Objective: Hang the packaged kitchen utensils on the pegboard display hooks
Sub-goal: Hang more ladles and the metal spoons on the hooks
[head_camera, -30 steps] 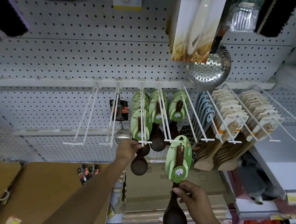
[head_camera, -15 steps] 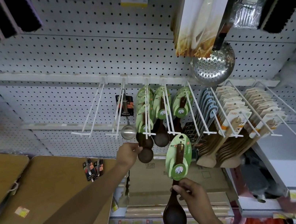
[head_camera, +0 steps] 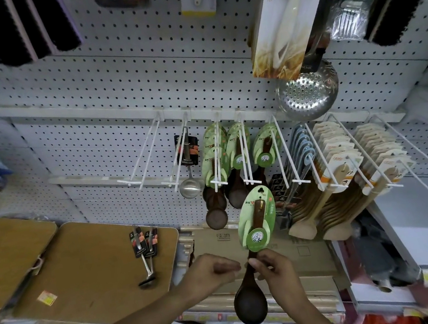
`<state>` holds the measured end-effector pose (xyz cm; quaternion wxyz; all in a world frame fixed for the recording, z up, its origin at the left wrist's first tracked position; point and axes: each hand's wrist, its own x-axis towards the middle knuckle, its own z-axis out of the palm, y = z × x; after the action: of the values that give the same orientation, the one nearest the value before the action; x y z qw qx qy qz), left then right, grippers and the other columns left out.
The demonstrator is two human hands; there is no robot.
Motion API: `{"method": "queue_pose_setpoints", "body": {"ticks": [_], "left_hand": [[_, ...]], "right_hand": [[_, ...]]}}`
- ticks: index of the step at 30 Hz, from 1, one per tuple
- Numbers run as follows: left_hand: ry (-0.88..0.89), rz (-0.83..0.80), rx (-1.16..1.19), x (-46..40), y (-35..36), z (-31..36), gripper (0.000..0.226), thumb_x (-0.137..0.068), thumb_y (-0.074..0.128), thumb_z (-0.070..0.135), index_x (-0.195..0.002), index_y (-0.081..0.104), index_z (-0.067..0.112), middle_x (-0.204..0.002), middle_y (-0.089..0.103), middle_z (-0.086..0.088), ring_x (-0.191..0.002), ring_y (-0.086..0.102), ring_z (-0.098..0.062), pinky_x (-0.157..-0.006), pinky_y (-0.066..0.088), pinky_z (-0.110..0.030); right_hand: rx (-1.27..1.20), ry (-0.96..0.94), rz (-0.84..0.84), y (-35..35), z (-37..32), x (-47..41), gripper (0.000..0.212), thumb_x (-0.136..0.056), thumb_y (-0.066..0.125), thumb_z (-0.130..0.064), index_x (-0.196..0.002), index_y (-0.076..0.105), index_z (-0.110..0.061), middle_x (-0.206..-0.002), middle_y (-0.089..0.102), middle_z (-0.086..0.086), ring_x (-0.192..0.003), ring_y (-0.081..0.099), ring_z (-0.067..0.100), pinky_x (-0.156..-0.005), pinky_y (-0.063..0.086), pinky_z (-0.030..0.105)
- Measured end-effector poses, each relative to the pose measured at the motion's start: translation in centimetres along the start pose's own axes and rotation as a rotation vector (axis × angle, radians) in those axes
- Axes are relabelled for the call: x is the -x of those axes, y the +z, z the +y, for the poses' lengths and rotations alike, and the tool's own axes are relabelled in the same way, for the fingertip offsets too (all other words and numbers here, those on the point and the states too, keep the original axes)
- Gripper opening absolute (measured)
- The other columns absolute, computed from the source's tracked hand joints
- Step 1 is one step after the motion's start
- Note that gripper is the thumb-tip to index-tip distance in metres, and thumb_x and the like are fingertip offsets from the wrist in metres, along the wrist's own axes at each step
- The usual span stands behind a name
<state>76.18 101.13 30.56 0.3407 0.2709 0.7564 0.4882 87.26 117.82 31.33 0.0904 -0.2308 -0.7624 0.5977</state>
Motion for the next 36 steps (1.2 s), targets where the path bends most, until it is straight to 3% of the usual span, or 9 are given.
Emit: {"method": "queue_pose_setpoints", "body": {"ticks": [5,8,12,19,23,26,30,33,36], "left_hand": [[0.021,0.034,0.045,1.0,0.9,1.0,0.02,-0.083,0.078,0.024,-0.103,0.079,0.021,-0.099,0.077,0.01,-0.096,0.071,-0.003,-0.087,0.054,-0.019],[0.031,0.04,0.034,1.0,1.3,1.5,0.008,-0.084,0.077,0.024,-0.083,0.078,0.032,-0.079,0.074,0.016,-0.08,0.066,0.004,-0.074,0.047,-0.017],[0.047,0.065,0.017,0.6,1.8,1.6,0.033,-0.086,0.074,0.021,-0.056,0.069,0.033,-0.051,0.056,0.019,-0.06,0.048,0.01,-0.06,0.035,-0.018],[0.033,0.118,0.046,0.6,2.1,1.8,0.008,-0.084,0.075,0.028,-0.082,0.081,0.022,-0.08,0.077,0.007,-0.077,0.069,-0.002,-0.067,0.046,-0.021],[0.051,0.121,0.029,0.0,2.3,1.2,0.028,-0.086,0.074,0.026,-0.059,0.072,0.034,-0.056,0.062,0.013,-0.061,0.051,0.005,-0.058,0.035,-0.021],[0.03,0.13,0.036,-0.5,2.1,0.6,0.021,-0.083,0.074,0.036,-0.062,0.073,0.032,-0.06,0.067,0.004,-0.063,0.051,0.001,-0.061,0.037,-0.025],[0.019,0.146,0.032,-0.8,1.9,0.5,0.013,-0.082,0.076,0.033,-0.07,0.077,0.03,-0.07,0.075,0.003,-0.066,0.059,-0.003,-0.064,0.042,-0.027],[0.031,0.16,0.033,-0.9,1.7,0.4,0.009,-0.083,0.076,0.028,-0.077,0.08,0.034,-0.078,0.077,0.003,-0.074,0.068,-0.008,-0.069,0.049,-0.03],[0.034,0.173,0.043,-0.9,1.6,0.2,0.005,-0.083,0.075,0.031,-0.083,0.08,0.031,-0.082,0.078,0.0,-0.088,0.073,-0.022,-0.076,0.054,-0.043]], "right_hand": [[-0.005,-0.067,0.008,0.4,-0.9,-0.2,0.019,-0.089,0.068,-0.006,-0.072,0.066,-0.015,-0.072,0.07,0.003,-0.075,0.065,0.026,-0.062,0.05,0.018],[-0.001,-0.084,-0.002,0.6,-1.2,-0.2,0.018,-0.088,0.069,-0.007,-0.072,0.067,-0.016,-0.072,0.071,0.002,-0.072,0.066,0.019,-0.064,0.049,0.019],[-0.003,-0.091,0.003,0.6,-1.4,-0.1,0.016,-0.087,0.071,-0.009,-0.072,0.069,-0.017,-0.073,0.071,0.002,-0.07,0.063,0.012,-0.064,0.049,0.025],[0.016,-0.082,-0.022,0.2,-0.8,-0.2,0.016,-0.085,0.073,-0.018,-0.07,0.07,-0.022,-0.067,0.066,0.004,-0.064,0.058,0.012,-0.063,0.046,0.034],[0.042,-0.089,-0.043,0.2,-0.8,-0.8,0.016,-0.084,0.072,-0.025,-0.068,0.069,-0.026,-0.065,0.066,0.0,-0.063,0.059,0.012,-0.063,0.048,0.038],[0.066,-0.096,-0.036,0.4,-0.8,-1.3,0.018,-0.079,0.069,-0.038,-0.067,0.068,-0.024,-0.064,0.064,0.001,-0.062,0.056,0.012,-0.064,0.051,0.048],[0.086,-0.113,-0.033,0.6,-0.8,-1.8,0.025,-0.086,0.072,-0.017,-0.063,0.064,-0.023,-0.059,0.06,-0.004,-0.06,0.054,0.007,-0.06,0.046,0.037],[0.102,-0.125,-0.047,0.7,-0.7,-2.1,0.024,-0.086,0.072,-0.016,-0.065,0.062,-0.018,-0.06,0.058,-0.004,-0.061,0.052,0.005,-0.061,0.045,0.037],[0.124,-0.13,-0.048,0.9,-0.6,-2.4,0.024,-0.087,0.071,-0.02,-0.065,0.061,-0.02,-0.06,0.058,-0.005,-0.061,0.052,0.005,-0.06,0.045,0.036]]}}
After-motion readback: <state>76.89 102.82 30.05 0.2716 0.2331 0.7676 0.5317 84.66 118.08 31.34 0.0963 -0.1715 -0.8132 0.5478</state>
